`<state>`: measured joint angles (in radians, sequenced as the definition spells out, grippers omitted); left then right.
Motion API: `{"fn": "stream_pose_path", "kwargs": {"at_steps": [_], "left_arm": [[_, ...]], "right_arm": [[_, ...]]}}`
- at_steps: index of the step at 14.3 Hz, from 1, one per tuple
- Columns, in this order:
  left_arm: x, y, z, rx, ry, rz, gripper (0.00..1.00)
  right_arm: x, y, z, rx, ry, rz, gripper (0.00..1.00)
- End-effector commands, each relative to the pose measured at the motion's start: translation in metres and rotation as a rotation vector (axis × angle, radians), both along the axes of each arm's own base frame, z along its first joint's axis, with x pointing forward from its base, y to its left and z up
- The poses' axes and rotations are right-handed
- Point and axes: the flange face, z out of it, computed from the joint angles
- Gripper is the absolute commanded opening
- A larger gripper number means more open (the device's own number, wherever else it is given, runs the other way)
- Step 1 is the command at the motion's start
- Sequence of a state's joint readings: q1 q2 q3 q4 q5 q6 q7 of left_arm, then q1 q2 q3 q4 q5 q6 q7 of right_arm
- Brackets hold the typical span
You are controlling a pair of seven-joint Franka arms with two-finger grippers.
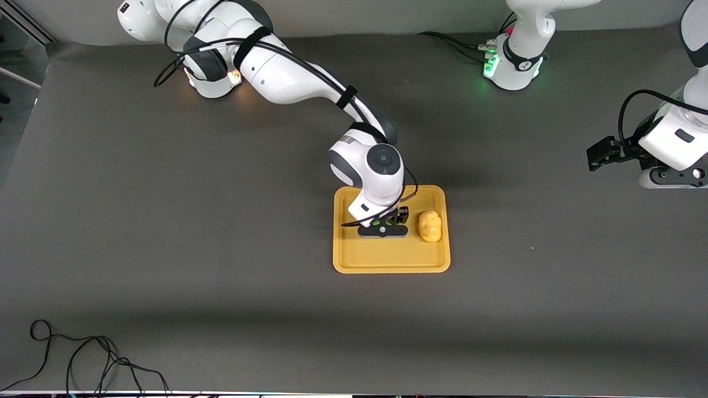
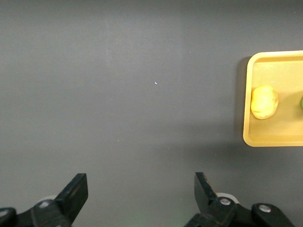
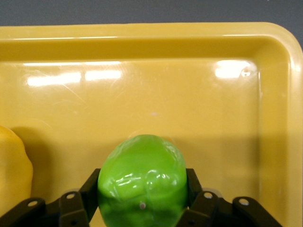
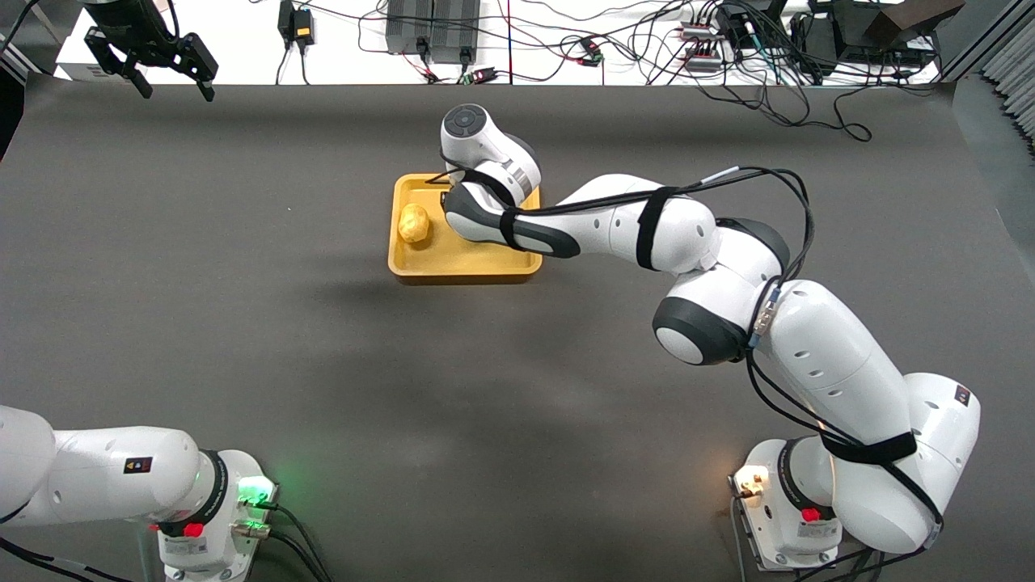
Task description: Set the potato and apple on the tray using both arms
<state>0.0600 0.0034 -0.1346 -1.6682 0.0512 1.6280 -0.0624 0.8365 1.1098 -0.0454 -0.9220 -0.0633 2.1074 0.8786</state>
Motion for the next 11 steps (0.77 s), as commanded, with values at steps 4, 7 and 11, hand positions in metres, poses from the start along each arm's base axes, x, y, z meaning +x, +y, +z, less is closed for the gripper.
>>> {"fn": "stream_pose_path", "kwargs": {"at_steps": [4, 7, 11], "left_arm": [[-0.003, 0.003, 0.002, -0.010, 0.010, -0.008, 1.00], [-0.003, 0.003, 0.004, -0.010, 0.007, -0.008, 1.00], [-0.003, 0.002, 0.004, -0.010, 0.007, -0.009, 1.00]], "right_arm": [[0.001, 0.007, -0.005, 0.005, -0.037, 0.001, 0.56], [0.005, 0.004, -0.001, 0.002, -0.045, 0.004, 0.83], [0.013, -0.004, 0.046, -0.016, -0.048, -0.006, 1.00]]}}
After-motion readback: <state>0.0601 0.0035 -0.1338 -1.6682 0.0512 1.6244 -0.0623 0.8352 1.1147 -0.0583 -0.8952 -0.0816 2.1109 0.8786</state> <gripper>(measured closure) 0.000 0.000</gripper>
